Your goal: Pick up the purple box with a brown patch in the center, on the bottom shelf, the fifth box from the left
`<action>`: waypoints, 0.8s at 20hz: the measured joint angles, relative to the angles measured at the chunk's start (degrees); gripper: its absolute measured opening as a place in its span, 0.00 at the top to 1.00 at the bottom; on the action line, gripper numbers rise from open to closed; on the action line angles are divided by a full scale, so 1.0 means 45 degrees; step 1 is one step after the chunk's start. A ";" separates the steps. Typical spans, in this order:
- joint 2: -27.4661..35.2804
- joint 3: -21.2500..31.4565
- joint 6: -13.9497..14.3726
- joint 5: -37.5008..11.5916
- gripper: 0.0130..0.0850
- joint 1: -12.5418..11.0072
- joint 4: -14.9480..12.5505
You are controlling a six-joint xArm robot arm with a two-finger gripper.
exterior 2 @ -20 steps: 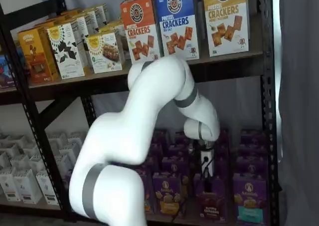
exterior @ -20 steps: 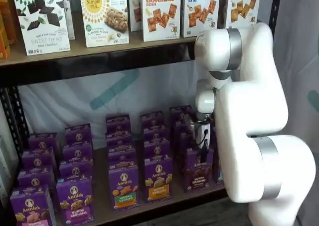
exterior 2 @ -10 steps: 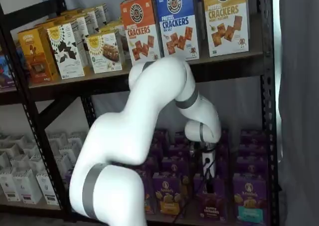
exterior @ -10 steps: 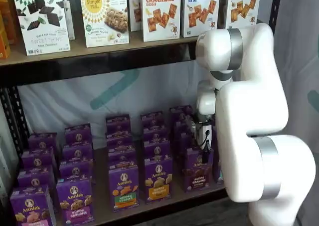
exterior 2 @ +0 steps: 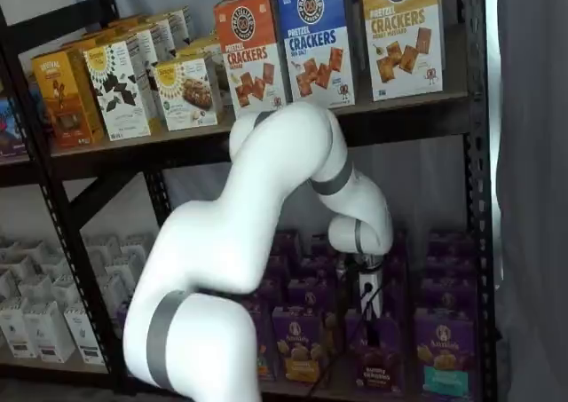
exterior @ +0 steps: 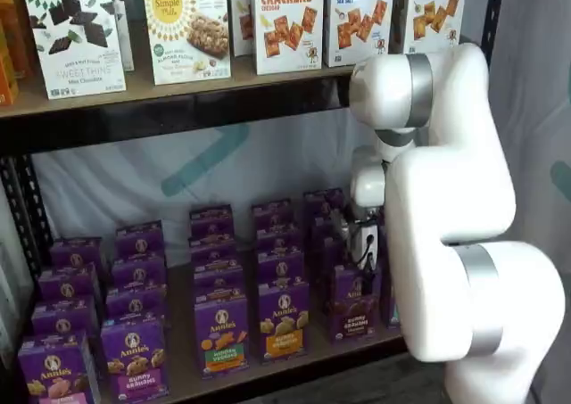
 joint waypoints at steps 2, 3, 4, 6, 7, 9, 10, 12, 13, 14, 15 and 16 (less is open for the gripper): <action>0.0066 -0.0079 -0.0052 0.0006 0.00 0.0048 0.0116; 0.0090 -0.0105 -0.0096 -0.0024 0.06 0.0067 0.0190; 0.0106 -0.0124 -0.0101 -0.0046 0.11 0.0078 0.0208; 0.0131 -0.0169 -0.0093 -0.0044 0.17 0.0082 0.0205; 0.0142 -0.0190 -0.0092 -0.0035 0.17 0.0081 0.0201; 0.0157 -0.0231 -0.0117 0.0009 0.22 0.0060 0.0206; 0.0160 -0.0246 -0.0139 0.0039 0.28 0.0042 0.0215; 0.0165 -0.0275 -0.0152 0.0108 0.33 0.0029 0.0215; 0.0169 -0.0293 -0.0157 0.0154 0.33 0.0025 0.0216; 0.0170 -0.0298 -0.0158 0.0178 0.39 0.0024 0.0217; 0.0171 -0.0298 -0.0145 0.0181 0.44 0.0026 0.0208; 0.0174 -0.0299 -0.0141 0.0189 0.44 0.0030 0.0205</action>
